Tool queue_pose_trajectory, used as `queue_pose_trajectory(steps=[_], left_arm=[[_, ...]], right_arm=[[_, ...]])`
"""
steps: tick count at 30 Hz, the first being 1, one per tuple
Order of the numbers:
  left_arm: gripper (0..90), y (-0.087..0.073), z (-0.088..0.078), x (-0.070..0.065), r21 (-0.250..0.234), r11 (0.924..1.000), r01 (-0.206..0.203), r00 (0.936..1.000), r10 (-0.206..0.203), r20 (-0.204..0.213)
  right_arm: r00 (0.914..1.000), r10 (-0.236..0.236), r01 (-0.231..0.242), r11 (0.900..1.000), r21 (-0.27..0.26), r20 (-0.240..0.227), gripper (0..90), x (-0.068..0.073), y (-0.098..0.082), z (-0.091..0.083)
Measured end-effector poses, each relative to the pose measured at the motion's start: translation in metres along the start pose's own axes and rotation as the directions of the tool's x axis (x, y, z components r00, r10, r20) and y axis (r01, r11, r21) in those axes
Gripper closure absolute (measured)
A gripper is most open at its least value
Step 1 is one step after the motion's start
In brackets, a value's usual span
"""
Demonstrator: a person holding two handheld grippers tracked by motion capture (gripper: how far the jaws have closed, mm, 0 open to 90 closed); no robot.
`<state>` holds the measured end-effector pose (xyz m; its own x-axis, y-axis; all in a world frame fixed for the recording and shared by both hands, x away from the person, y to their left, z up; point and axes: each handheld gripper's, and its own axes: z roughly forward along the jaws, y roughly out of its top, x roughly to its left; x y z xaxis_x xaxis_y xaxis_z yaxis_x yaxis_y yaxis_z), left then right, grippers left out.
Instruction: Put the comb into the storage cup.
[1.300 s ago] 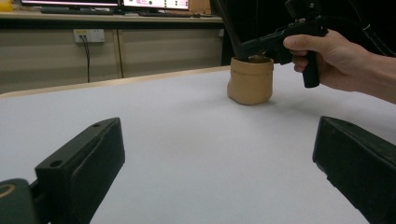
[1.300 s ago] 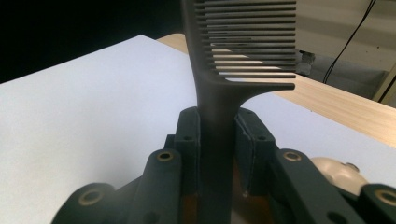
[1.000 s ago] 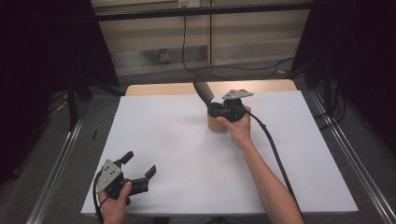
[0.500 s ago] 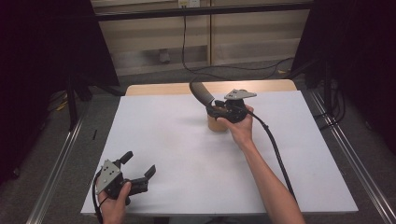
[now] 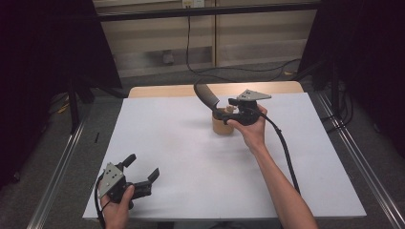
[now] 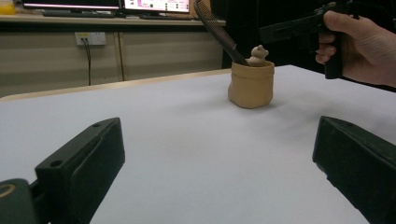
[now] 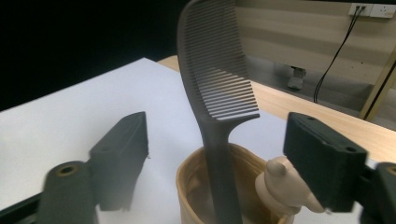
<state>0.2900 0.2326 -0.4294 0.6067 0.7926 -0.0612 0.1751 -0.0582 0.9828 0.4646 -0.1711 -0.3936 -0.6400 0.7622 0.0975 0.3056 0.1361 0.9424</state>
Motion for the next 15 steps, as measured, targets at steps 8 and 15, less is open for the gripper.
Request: queue_pose_trajectory(steps=[8,15], left_arm=[[2.5,0.0,0.0,0.002,-0.005,0.9999,0.013,0.9998,-0.013,-0.015],[2.5,0.0,0.0,0.002,0.002,1.0,0.001,0.9998,-0.001,-0.022]], right_arm=[[0.9998,-0.005,0.005,1.0,-0.005,0.021,1.3,0.0,-0.001,-0.006],[0.9986,0.023,-0.022,0.999,-0.034,0.047,2.0,-0.002,-0.004,-0.015]])
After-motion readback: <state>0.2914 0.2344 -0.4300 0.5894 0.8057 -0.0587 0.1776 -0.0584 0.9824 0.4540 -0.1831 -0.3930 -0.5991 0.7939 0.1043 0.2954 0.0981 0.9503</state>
